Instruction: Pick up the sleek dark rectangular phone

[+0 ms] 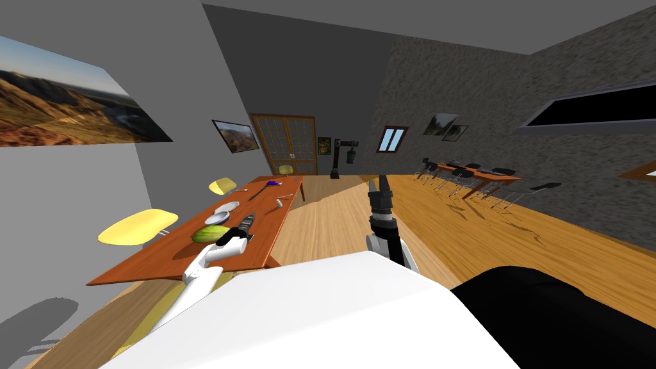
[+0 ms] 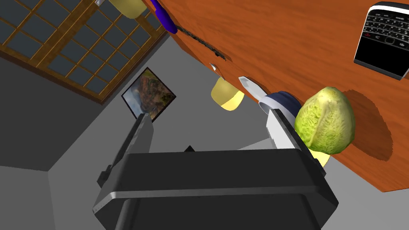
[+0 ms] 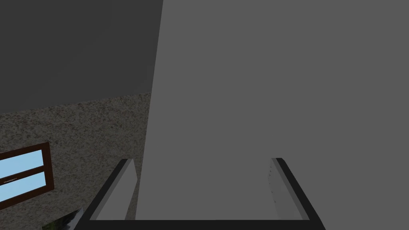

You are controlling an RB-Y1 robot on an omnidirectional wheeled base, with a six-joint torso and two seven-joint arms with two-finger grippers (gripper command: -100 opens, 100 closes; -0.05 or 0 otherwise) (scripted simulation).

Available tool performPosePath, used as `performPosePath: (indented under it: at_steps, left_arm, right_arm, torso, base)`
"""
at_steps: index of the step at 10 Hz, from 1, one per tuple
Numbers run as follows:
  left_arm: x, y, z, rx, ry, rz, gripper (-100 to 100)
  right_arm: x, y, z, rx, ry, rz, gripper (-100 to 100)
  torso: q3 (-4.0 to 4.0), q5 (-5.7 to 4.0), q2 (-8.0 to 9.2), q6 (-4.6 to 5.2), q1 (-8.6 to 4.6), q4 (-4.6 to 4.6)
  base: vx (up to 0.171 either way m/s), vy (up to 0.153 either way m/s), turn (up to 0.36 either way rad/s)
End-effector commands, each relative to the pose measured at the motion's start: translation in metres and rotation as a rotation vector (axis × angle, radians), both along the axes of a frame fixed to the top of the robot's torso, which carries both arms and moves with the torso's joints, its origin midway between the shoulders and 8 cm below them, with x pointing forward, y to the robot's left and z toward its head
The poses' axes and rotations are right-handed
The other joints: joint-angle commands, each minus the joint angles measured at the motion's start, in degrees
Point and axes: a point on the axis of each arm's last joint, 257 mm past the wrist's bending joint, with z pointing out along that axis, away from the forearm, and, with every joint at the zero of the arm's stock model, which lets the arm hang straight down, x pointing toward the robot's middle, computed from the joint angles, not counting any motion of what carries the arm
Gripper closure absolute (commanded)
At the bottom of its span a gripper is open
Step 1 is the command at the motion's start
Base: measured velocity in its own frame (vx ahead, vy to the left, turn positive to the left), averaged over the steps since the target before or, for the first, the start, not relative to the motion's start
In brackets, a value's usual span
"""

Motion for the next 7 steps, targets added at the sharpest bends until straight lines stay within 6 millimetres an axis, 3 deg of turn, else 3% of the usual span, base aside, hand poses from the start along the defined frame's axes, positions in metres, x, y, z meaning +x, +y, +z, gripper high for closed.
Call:
performPosePath:
  at_steps: [1, 7]
  left_arm:
    - [-0.003, 0.015, -0.011, 0.000, 0.060, 0.028, -100]
    - [-0.032, 0.052, -0.060, -0.027, 0.261, 0.115, -100]
  right_arm:
    - [0.000, 0.000, 0.000, 0.000, 0.000, 0.000, 0]
    - [0.000, 0.000, 0.000, 0.000, 0.000, 0.000, 0]
  torso:
    - [0.00, 0.00, 0.00, 0.00, 0.00, 0.00]
    - [-0.07, 0.00, -0.12, 0.00, 0.00, -0.03]
  base:
    - [0.049, -0.018, 0.009]
    - [0.071, -0.016, 0.019]
